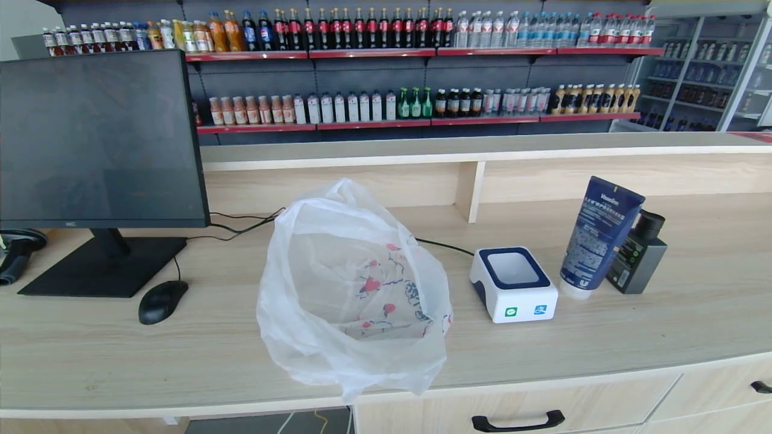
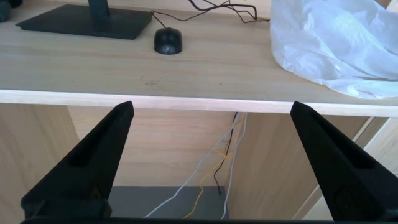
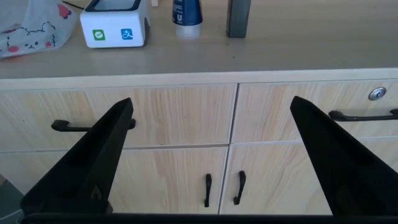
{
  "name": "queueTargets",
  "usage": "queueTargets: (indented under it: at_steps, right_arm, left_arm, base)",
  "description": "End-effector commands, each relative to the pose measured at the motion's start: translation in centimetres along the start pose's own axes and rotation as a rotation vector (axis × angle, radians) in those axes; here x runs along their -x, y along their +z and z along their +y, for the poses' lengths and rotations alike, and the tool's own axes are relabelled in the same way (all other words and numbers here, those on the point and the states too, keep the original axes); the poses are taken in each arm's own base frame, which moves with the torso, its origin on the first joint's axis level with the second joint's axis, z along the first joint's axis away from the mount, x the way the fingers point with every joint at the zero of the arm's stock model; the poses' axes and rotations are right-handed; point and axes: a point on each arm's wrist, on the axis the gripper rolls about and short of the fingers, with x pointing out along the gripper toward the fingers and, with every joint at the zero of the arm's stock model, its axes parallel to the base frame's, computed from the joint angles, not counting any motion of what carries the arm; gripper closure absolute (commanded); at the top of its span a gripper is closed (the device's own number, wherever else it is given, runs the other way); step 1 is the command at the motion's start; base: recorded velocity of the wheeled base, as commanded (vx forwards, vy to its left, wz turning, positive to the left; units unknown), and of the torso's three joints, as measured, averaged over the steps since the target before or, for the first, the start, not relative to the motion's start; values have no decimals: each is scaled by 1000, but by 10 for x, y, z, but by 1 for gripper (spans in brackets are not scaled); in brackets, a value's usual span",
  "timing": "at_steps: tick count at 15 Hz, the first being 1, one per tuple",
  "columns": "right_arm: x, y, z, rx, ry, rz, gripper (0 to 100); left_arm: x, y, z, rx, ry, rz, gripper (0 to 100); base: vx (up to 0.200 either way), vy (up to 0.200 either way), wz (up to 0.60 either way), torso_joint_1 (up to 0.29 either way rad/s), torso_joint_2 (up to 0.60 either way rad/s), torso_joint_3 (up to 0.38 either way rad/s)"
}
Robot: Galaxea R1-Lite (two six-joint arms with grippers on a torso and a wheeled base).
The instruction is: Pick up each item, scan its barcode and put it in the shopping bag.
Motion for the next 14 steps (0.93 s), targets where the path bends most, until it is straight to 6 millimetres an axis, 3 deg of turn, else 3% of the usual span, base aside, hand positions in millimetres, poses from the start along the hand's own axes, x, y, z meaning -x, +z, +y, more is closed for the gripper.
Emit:
queueTargets:
  at_steps: [1,3,5,6,8,10,11,12,14]
  right_arm:
    - [0,0,0,2,7,0,0]
    - [1,9,0,2,9,-66,0]
    - [12,43,0,0,66,-178,0]
    - [12,51,-1,0,69,-175,0]
    - [8,60,-1,-1,70,-150,0]
    - [3,81,-2,0,72,-144,0]
    - [3,81,-2,0,72,-144,0]
    - [-5,100,-3,-3,73,-132,0]
    - [-20,117,-3,-4,90,-128,0]
  left_arm:
    - [0,0,0,1,1,0,0]
    - [0,0,0,1,1,0,0]
    - [0,0,0,1,1,0,0]
    - [0,0,0,1,1,0,0]
    - [0,0,0,1,1,0,0]
    - [0,0,0,1,1,0,0]
    - [0,0,0,1,1,0,0]
    - [0,0,0,1,1,0,0]
    - [0,0,0,-1,1,0,0]
  base:
    - [0,0,0,0,0,0]
    - [0,0,0,0,0,0]
    - [0,0,0,0,0,0]
    - [0,0,0,0,0,0]
    - [0,0,0,0,0,0]
    - [0,0,0,0,0,0]
    - [0,0,0,0,0,0]
    - [0,0,0,0,0,0]
    - [0,0,0,0,0,0]
